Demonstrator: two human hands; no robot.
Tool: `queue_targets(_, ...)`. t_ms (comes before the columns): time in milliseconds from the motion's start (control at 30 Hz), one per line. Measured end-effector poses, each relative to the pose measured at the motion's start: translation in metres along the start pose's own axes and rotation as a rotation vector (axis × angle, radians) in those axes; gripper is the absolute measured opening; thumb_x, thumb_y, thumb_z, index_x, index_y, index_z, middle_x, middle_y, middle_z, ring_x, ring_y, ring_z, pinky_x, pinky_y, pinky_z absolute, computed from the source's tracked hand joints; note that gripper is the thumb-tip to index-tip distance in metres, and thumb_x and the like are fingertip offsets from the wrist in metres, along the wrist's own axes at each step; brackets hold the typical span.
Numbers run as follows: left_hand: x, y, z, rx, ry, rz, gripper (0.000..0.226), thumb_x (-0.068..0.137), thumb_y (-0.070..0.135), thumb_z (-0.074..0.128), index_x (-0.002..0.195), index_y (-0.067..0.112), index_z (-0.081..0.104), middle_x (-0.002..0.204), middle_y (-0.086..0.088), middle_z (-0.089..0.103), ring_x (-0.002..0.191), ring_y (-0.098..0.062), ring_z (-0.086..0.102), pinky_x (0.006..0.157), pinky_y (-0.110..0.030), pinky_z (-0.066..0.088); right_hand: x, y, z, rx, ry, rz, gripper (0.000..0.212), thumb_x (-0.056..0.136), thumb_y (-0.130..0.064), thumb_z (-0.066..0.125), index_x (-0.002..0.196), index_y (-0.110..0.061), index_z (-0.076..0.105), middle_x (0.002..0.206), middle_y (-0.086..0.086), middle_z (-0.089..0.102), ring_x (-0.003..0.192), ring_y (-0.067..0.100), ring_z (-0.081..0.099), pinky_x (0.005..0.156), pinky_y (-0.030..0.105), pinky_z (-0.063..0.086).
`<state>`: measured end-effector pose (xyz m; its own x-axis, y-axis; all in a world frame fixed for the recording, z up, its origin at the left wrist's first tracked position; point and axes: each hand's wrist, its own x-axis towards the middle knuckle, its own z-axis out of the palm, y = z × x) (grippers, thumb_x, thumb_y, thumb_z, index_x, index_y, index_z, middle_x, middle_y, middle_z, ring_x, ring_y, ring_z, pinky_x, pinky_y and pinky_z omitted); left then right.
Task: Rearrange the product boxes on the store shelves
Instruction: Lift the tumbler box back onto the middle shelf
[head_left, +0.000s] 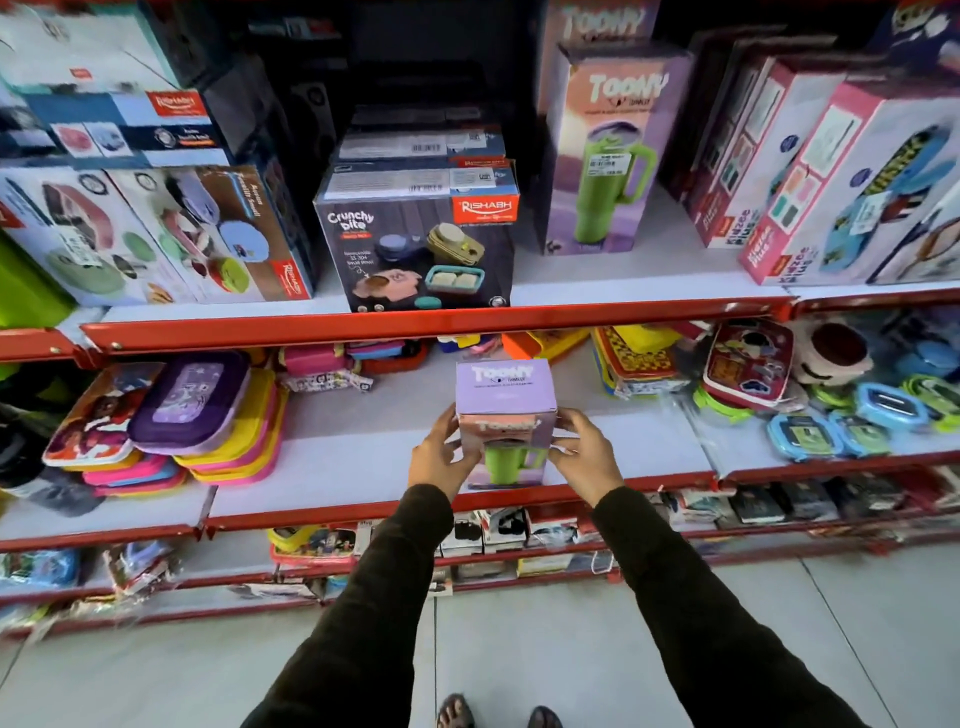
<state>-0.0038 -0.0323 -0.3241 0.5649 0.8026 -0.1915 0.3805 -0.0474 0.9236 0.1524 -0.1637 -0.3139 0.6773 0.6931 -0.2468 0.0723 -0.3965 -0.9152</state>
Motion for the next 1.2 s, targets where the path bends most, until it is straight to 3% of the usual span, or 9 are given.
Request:
queue_targets(133, -0.015, 0.013, -0.001, -0.077, 0.006, 0.056, 0.069, 0.083, 0.009, 0.082, 0.145, 0.018, 0.053, 0.139, -0.014, 0.065, 0.109, -0.023, 0.069, 0.092, -0.033, 0.059, -0.023, 0.011, -0.023, 0.069, 0.09, -0.056, 0.065, 0.072, -0.008, 0.089, 0.127, -0.025, 0.059, 0.124, -0.003, 0.067, 0.118, 0.027, 0.065, 0.101, 0.046, 0.056)
queue_targets(267, -0.029, 0.038, 0.004, -0.092, -0.035, 0.123, 0.068, 0.076, 0.014, 0.089, 0.138, 0.019, 0.062, 0.128, -0.012, 0.072, 0.085, -0.001, 0.075, 0.072, -0.01, 0.059, -0.041, 0.002, -0.055, 0.139, 0.149, -0.092, 0.061, 0.072, 0.002, 0.087, 0.122, -0.02, 0.059, 0.12, 0.002, 0.069, 0.118, 0.028, 0.066, 0.098, 0.048, 0.058)
queue_targets(433, -0.039, 0.084, 0.007, -0.109, 0.002, 0.234, 0.065, 0.069, 0.021, 0.094, 0.129, 0.018, 0.069, 0.112, -0.012, 0.079, 0.07, 0.003, 0.076, 0.073, -0.011, 0.06, -0.059, -0.036, -0.106, 0.043, 0.188, -0.274, 0.059, 0.071, -0.007, 0.091, 0.115, -0.034, 0.062, 0.119, -0.009, 0.07, 0.109, 0.017, 0.07, 0.096, 0.043, 0.058)
queue_targets(567, -0.045, 0.138, 0.005, -0.09, 0.097, 0.453, 0.061, 0.069, 0.023, 0.094, 0.126, 0.017, 0.071, 0.097, 0.002, 0.078, 0.064, 0.005, 0.072, 0.07, -0.01, 0.058, -0.064, -0.081, -0.139, 0.017, 0.254, -0.448, 0.061, 0.067, -0.003, 0.091, 0.108, -0.04, 0.065, 0.108, -0.01, 0.074, 0.095, 0.003, 0.072, 0.085, 0.025, 0.058)
queue_targets(667, -0.049, 0.178, -0.002, -0.106, 0.171, 0.63, 0.059, 0.07, 0.025, 0.093, 0.125, 0.015, 0.072, 0.094, 0.002, 0.079, 0.069, -0.004, 0.076, 0.073, -0.014, 0.061, -0.063, -0.115, -0.159, 0.021, 0.314, -0.563, 0.057, 0.068, -0.003, 0.091, 0.111, -0.031, 0.066, 0.109, 0.0, 0.075, 0.096, 0.01, 0.071, 0.08, 0.022, 0.057)
queue_targets(767, -0.046, 0.217, -0.01, -0.131, 0.225, 0.749, 0.061, 0.072, 0.027, 0.092, 0.127, 0.015, 0.071, 0.1, -0.002, 0.081, 0.078, 0.003, 0.075, 0.08, -0.019, 0.062, -0.061, -0.15, -0.176, 0.017, 0.353, -0.695, 0.057, 0.071, -0.007, 0.09, 0.121, -0.021, 0.065, 0.118, 0.006, 0.073, 0.108, 0.02, 0.071, 0.091, 0.03, 0.057)
queue_targets(900, -0.039, 0.26, -0.018, -0.198, 0.257, 0.816, 0.058, 0.075, 0.023, 0.09, 0.129, 0.017, 0.07, 0.106, -0.006, 0.08, 0.08, 0.0, 0.076, 0.083, -0.024, 0.064, -0.056, -0.192, -0.187, 0.044, 0.381, -0.775, 0.056, 0.076, -0.005, 0.087, 0.124, -0.02, 0.063, 0.112, -0.006, 0.071, 0.095, -0.004, 0.069, 0.08, 0.011, 0.054)
queue_targets(1033, -0.024, 0.284, -0.019, -0.223, 0.285, 0.832, 0.057, 0.077, 0.027, 0.088, 0.131, 0.023, 0.069, 0.115, -0.006, 0.078, 0.087, -0.009, 0.079, 0.089, -0.037, 0.065, -0.041, -0.216, -0.184, 0.075, 0.396, -0.807, 0.055, 0.081, -0.001, 0.081, 0.125, -0.022, 0.057, 0.113, -0.009, 0.067, 0.093, -0.016, 0.066, 0.08, 0.005, 0.051)
queue_targets(1200, -0.005, 0.291, -0.013, -0.212, 0.218, 0.794, 0.06, 0.08, 0.019, 0.087, 0.135, 0.02, 0.066, 0.123, -0.01, 0.075, 0.092, 0.011, 0.072, 0.095, -0.037, 0.063, -0.015, -0.22, -0.178, 0.097, 0.389, -0.775, 0.055, 0.084, 0.003, 0.077, 0.123, -0.027, 0.051, 0.112, -0.023, 0.059, 0.092, -0.026, 0.06, 0.079, 0.002, 0.05)
